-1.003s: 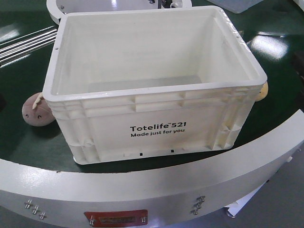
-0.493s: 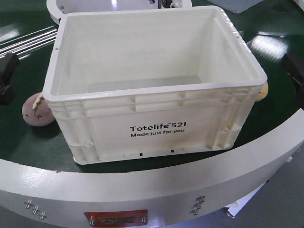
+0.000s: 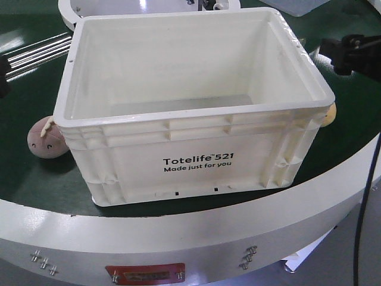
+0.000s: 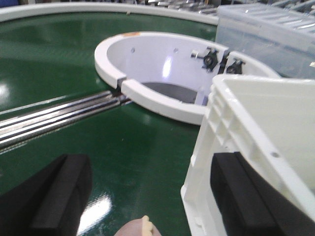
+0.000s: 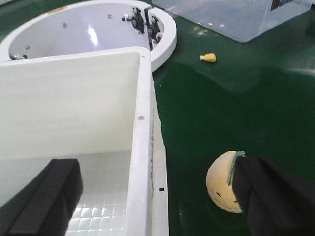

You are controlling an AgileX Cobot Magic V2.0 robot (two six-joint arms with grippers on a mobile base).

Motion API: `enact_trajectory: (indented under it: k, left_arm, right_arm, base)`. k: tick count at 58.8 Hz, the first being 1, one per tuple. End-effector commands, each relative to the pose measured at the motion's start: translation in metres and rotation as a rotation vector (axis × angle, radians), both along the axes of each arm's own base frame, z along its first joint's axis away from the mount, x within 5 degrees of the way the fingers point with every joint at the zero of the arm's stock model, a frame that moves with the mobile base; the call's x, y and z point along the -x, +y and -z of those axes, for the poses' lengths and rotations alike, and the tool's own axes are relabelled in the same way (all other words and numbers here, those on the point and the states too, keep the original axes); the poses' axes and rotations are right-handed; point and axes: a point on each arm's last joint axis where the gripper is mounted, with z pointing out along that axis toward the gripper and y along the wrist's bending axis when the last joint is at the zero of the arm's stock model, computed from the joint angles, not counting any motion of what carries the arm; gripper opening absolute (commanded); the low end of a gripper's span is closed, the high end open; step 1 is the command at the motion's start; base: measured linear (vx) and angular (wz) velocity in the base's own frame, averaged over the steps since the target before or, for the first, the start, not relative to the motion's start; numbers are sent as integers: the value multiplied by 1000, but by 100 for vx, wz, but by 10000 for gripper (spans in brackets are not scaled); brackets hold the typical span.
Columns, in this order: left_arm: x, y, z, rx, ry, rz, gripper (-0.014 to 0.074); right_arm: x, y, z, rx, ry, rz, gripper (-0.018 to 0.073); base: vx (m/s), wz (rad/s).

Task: Place moving items into box and shelve
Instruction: 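Move right gripper above peach plush, left gripper toward pink plush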

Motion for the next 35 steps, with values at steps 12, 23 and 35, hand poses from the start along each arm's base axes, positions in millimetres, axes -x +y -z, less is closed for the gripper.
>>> enact_trajectory:
  k: [12, 23, 35]
  left_arm:
    - [-41, 0, -8, -56, 38, 16, 587]
    - [-49, 0, -5, -59, 49, 16, 587]
    - [-53, 0, 2, -57, 73, 16, 587]
  right_arm:
    - [-37, -6, -17, -4, -44, 100, 643]
    - [-48, -44, -11, -70, -13, 278, 631]
    - [-61, -59, 10, -43, 84, 304, 609]
  base:
    - [0, 0]
    - [0, 0]
    - [0, 0]
